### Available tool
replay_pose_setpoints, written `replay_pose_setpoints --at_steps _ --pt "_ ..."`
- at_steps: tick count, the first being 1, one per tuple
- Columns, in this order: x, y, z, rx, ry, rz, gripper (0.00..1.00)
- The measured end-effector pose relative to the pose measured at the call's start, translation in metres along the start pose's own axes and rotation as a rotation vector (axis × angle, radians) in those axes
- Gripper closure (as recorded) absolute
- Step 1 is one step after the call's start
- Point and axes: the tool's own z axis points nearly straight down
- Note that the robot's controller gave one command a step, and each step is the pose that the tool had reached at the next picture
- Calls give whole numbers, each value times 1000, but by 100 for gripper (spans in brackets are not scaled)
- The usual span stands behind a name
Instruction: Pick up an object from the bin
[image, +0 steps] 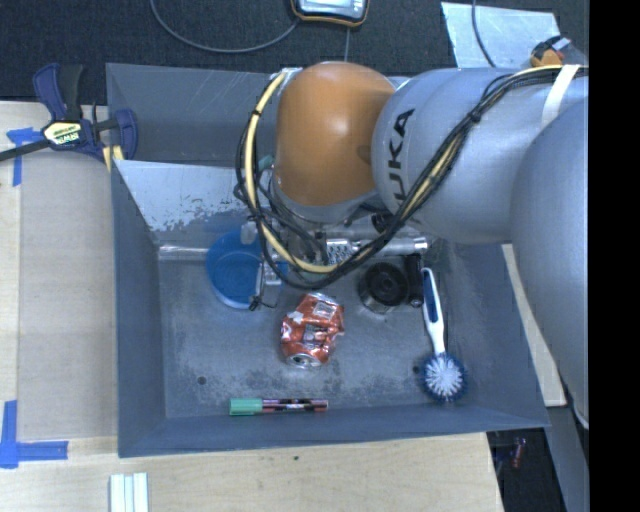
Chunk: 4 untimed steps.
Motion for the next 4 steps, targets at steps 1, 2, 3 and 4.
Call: replay_pose_setpoints --at_steps 1,2,3,4 --pt "-2 -1 -5 -1 -9 3 0" --pt "-28 -23 111 -3 13 -26 0" --pt "52 -89 49 -1 -21 -223 0" --pt "47 -99 82 -5 3 -32 0"
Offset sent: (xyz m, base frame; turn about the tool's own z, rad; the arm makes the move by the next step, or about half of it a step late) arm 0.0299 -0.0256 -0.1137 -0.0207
